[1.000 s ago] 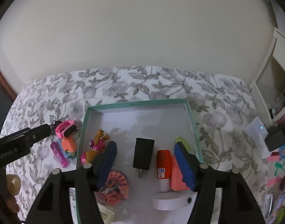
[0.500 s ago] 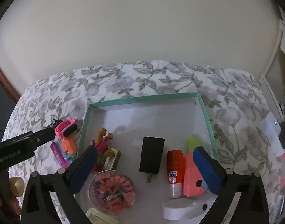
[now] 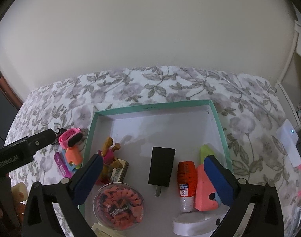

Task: Organize rigid objects
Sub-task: 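Open both tools and withdraw them from the tray, then move the left tool to the black toy car while the right tool moves to the pink watch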

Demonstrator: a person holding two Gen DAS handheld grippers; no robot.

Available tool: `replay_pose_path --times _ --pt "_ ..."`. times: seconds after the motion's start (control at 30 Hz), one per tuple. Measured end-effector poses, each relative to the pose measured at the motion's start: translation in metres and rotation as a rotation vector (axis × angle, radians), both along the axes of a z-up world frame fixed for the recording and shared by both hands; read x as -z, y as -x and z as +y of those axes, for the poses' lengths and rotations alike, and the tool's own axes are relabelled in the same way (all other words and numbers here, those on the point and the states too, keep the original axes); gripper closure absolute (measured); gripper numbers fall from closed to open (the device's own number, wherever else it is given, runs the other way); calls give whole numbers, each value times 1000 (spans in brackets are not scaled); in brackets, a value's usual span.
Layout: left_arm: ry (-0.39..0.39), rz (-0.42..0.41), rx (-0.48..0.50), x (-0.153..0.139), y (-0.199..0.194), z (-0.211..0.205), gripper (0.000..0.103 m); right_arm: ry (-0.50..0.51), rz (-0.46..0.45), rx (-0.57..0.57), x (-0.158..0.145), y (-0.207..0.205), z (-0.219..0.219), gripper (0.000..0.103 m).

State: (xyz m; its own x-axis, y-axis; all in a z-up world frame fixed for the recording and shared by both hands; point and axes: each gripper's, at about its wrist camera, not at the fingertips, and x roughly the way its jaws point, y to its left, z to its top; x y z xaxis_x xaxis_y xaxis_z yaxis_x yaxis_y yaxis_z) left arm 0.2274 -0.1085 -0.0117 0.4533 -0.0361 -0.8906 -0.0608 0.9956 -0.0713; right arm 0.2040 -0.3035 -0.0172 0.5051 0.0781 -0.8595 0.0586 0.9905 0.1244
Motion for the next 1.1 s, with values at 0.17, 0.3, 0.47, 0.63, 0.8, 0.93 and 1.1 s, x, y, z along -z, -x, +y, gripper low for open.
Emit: replay_pose_path --times 0.17,0.3,0.47,0.63,0.8,0.93,1.1 --pt "49 0 11 -5 0 4 4 0 4 -8 -5 0 2 0" --pt "76 -6 9 -14 2 13 4 5 -25 -32 -18 2 10 0" --pt "81 -26 -17 -29 4 34 4 14 -57 -68 -29 4 26 0" --pt "99 -33 -58 -39 7 65 4 11 -62 -113 -29 4 44 0" --pt "105 -26 -121 -38 9 98 4 27 -51 -176 -21 4 70 0" --pt "117 5 -164 -28 10 121 4 22 -35 -220 -11 1 96 0" --pt "125 54 -207 -11 9 139 4 10 2 -263 6 -1 127 0"
